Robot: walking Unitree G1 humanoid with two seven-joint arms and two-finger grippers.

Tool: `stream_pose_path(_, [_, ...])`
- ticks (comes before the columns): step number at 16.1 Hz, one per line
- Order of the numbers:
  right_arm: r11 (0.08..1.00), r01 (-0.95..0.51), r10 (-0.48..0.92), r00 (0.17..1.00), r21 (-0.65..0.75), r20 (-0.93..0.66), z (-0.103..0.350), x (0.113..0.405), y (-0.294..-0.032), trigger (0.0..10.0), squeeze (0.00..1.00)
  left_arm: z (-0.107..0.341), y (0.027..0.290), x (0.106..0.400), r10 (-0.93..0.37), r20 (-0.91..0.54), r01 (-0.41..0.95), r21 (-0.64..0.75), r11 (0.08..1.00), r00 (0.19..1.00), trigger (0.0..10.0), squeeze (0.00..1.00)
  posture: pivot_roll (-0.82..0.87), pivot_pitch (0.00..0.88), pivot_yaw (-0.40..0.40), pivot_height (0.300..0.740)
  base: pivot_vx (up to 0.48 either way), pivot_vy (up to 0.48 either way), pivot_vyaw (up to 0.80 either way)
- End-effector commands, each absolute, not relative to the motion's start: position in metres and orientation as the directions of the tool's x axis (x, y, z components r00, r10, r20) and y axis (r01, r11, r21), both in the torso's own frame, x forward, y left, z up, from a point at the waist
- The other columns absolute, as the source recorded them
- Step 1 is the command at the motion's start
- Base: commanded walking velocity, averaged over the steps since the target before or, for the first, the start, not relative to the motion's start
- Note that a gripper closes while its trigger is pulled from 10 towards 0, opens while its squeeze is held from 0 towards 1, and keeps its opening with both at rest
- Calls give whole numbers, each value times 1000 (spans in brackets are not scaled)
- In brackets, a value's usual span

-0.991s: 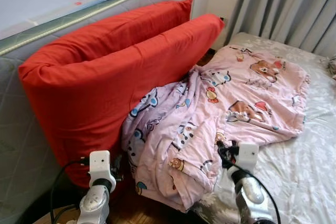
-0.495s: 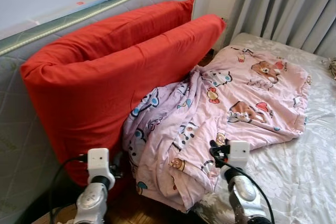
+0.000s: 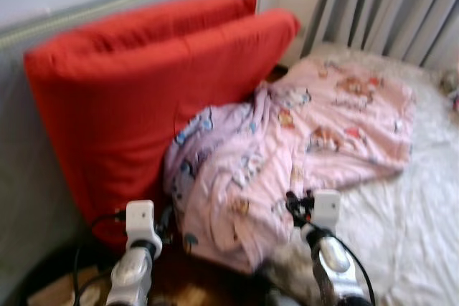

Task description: Clean up the room

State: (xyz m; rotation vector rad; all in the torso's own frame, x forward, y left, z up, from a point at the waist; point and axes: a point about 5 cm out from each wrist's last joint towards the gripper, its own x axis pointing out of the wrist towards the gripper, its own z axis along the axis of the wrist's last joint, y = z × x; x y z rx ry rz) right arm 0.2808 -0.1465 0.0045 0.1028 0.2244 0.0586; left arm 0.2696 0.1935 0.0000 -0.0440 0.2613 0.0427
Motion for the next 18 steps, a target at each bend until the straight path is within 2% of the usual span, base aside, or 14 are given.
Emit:
stream_pose_path(1, [993,-43,68,971,114,-228,4,281,-147,10000,0,2,193,273,39,-255,-50,-38,998,966,10000,0,-115,41,-65,630,0,0,0])
stream_pose_path(10, [991,-36,63,974,128,-217,7,284,-145,10000,0,4,191,275,30,-253,-43,-45,998,967,10000,0,-114,46,-63,630,0,0,0])
stream_pose_path(13, [993,-68,86,975,93,-206,8,284,-143,10000,0,4,190,275,29,-253,-42,-49,998,967,10000,0,-113,48,-64,630,0,0,0])
stream_pose_path(17, [991,-68,90,977,119,-192,9,284,-142,10000,0,4,190,275,26,-253,-41,-56,998,967,10000,0,-113,50,-65,630,300,0,800])
stream_pose_path(18, [987,-49,77,980,151,-186,10,285,-143,10000,0,4,190,275,25,-252,-41,-58,997,967,10000,0,-113,50,-65,630,319,0,0])
